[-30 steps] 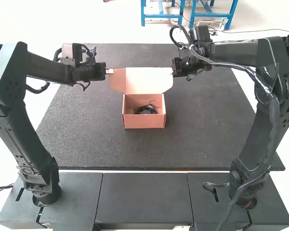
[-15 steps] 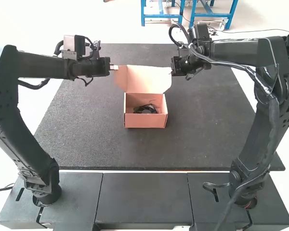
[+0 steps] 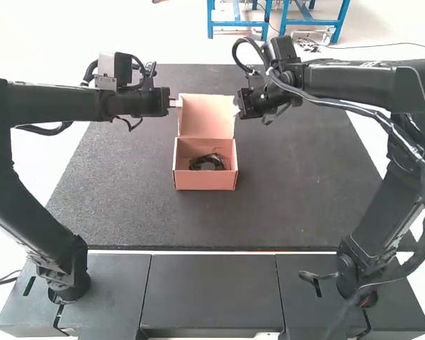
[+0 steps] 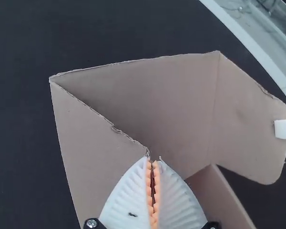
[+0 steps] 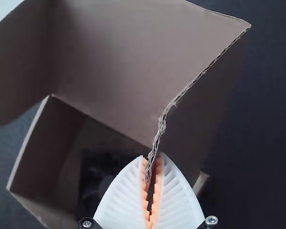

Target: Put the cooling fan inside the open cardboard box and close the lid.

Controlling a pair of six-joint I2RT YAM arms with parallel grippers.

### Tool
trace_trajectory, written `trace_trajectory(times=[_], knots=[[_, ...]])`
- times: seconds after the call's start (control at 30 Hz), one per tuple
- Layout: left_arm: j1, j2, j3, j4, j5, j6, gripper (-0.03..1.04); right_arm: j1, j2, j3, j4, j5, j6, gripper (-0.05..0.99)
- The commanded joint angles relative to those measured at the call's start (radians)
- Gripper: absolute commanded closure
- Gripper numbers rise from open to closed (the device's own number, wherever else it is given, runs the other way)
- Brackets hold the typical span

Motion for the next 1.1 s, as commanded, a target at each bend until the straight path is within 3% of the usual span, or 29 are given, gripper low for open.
trace_trajectory(times=[0.0, 0.3, 0.57, 1.07], knots=[[-0.028, -0.061, -0.027, 0.007, 0.014, 0.012, 0.98, 0.043, -0.046, -0.047, -0.008, -0.047, 0.015, 0.95], [-0.037, -0.16, -0.129, -0.029, 0.018, 0.027, 0.98, 0.072, -0.089, -0.13, 0.003, -0.045, 0.038, 0.95], [-0.033, -0.235, -0.169, -0.114, 0.038, 0.075, 0.98, 0.09, -0.115, -0.174, 0.003, -0.047, 0.052, 0.95], [-0.037, -0.333, -0.298, -0.131, 0.052, 0.093, 0.98, 0.113, -0.172, -0.282, 0.049, -0.045, 0.081, 0.95]])
